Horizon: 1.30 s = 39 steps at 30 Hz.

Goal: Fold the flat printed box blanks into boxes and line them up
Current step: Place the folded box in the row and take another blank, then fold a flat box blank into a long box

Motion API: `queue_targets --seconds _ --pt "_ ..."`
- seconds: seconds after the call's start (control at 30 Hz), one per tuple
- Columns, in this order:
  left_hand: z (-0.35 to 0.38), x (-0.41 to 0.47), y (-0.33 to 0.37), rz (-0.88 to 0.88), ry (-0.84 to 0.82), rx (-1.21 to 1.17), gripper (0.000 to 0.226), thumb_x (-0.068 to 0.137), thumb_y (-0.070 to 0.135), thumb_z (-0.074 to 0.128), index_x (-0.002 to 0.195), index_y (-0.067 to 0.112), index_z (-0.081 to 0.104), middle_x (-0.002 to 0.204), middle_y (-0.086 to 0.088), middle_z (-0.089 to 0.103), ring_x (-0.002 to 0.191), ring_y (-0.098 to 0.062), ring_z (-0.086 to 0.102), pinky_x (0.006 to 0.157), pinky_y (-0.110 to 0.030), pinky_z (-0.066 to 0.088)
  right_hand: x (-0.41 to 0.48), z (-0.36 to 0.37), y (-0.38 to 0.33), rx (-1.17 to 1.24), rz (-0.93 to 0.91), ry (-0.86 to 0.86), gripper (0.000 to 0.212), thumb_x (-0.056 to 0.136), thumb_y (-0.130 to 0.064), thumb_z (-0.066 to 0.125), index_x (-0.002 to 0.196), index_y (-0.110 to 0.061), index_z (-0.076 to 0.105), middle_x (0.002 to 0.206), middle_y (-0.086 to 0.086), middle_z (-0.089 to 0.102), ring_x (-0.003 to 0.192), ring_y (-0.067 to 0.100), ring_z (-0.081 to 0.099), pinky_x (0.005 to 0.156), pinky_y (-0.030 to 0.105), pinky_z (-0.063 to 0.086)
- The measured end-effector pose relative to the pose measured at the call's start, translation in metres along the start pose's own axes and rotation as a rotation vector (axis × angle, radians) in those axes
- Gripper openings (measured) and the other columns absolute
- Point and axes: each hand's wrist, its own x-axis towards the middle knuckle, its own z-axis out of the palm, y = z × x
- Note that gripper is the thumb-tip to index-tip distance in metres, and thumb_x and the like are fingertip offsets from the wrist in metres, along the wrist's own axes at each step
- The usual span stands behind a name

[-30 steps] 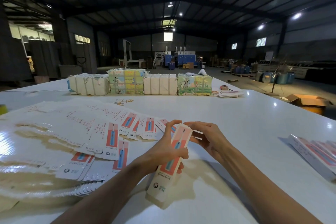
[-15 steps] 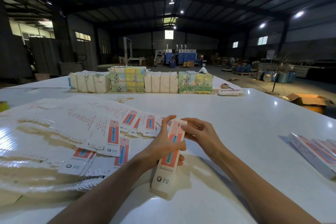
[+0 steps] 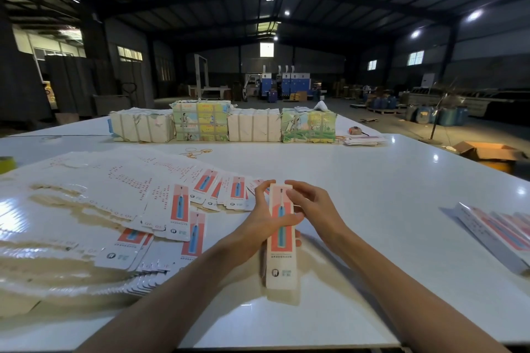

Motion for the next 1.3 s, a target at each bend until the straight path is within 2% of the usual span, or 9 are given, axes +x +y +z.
queue_targets --seconds 0.13,0.23,0.37,0.47,0.57,0.73,0.8,1.07,1.3 --pt "-0.001 0.005 0.0 -0.014 0.089 -0.099 0.09 0.09 0.023 0.083 0.143 0.058 0.02 0.131 -0.007 0.062 0.091 -0.022 0.08 0.069 -0.035 0.065 -0.002 0.006 0.003 -0.149 -0.001 0.04 0.042 0.106 -0.033 0.062 0.147 -0.024 0.055 0.138 -0.005 0.063 0.108 0.011 0.07 0.071 0.015 0.059" --pt "-0.001 0.007 0.004 0.027 0.216 -0.35 0.08 0.099 0.011 0.071 0.15 0.049 0.023 0.144 -0.012 0.053 0.103 -0.033 0.076 0.087 -0.053 0.064 -0.007 0.012 -0.002 -0.274 -0.013 0.018 0.047 0.104 -0.045 0.061 0.146 -0.027 0.05 0.137 -0.006 0.057 0.105 0.005 0.066 0.064 0.012 0.056" --pt "0.003 0.002 0.015 0.009 0.26 -0.758 0.059 0.105 0.024 0.063 0.154 0.041 0.034 0.136 -0.014 0.058 0.119 -0.035 0.066 0.087 -0.052 0.062 -0.014 0.021 -0.013 -0.797 -0.114 -0.147 0.071 0.092 -0.074 0.057 0.146 -0.027 0.047 0.129 -0.007 0.053 0.106 0.009 0.06 0.085 0.035 0.056" --pt "0.001 -0.004 0.021 -0.111 0.169 -0.749 0.058 0.104 0.049 0.058 0.157 0.032 0.039 0.14 -0.012 0.063 0.124 -0.033 0.066 0.094 -0.049 0.061 -0.02 0.025 -0.016 -1.023 -0.173 -0.195 0.07 0.093 -0.064 0.066 0.142 -0.02 0.045 0.122 0.001 0.051 0.105 0.022 0.055 0.083 0.036 0.05" --pt "-0.006 -0.007 0.022 -0.096 0.091 -0.483 0.066 0.105 0.057 0.047 0.163 0.03 0.031 0.15 -0.013 0.059 0.126 -0.034 0.066 0.095 -0.044 0.061 -0.028 0.017 -0.018 -0.934 -0.124 -0.116 0.046 0.104 -0.042 0.059 0.138 -0.014 0.046 0.122 0.006 0.05 0.102 0.029 0.059 0.085 0.041 0.052" --pt "-0.039 -0.001 0.003 0.127 0.343 0.794 0.036 0.109 0.031 0.054 0.145 0.029 0.057 0.135 -0.004 0.069 0.104 -0.019 0.072 0.088 -0.031 0.061 -0.031 -0.037 -0.018 -1.13 -0.019 0.116 0.042 0.103 -0.039 0.053 0.137 -0.015 0.045 0.127 0.011 0.053 0.114 0.034 0.055 0.08 0.04 0.045" --pt "-0.051 0.0 -0.003 0.094 0.391 1.059 0.038 0.106 0.029 0.059 0.144 0.024 0.06 0.136 -0.003 0.068 0.104 -0.019 0.069 0.091 -0.032 0.058 -0.034 -0.069 -0.018 -1.194 0.08 0.178 0.045 0.104 -0.043 0.053 0.138 -0.015 0.045 0.128 0.012 0.054 0.117 0.034 0.055 0.081 0.04 0.044" --pt "-0.049 -0.004 0.002 0.032 0.337 1.536 0.04 0.108 0.04 0.045 0.139 0.019 0.057 0.141 -0.006 0.058 0.128 -0.027 0.053 0.108 -0.043 0.044 -0.077 -0.2 -0.011 -1.762 0.313 0.389 0.039 0.111 -0.027 0.043 0.145 -0.008 0.048 0.141 0.012 0.05 0.131 0.031 0.051 0.101 0.04 0.052" --pt "-0.048 -0.003 0.011 -0.052 0.244 1.557 0.032 0.11 0.03 0.041 0.137 0.017 0.055 0.139 -0.005 0.06 0.126 -0.027 0.058 0.11 -0.046 0.045 -0.104 -0.249 -0.018 -2.137 0.467 0.434 0.038 0.106 -0.026 0.039 0.135 -0.022 0.064 0.139 0.004 0.057 0.131 0.024 0.048 0.108 0.035 0.042"
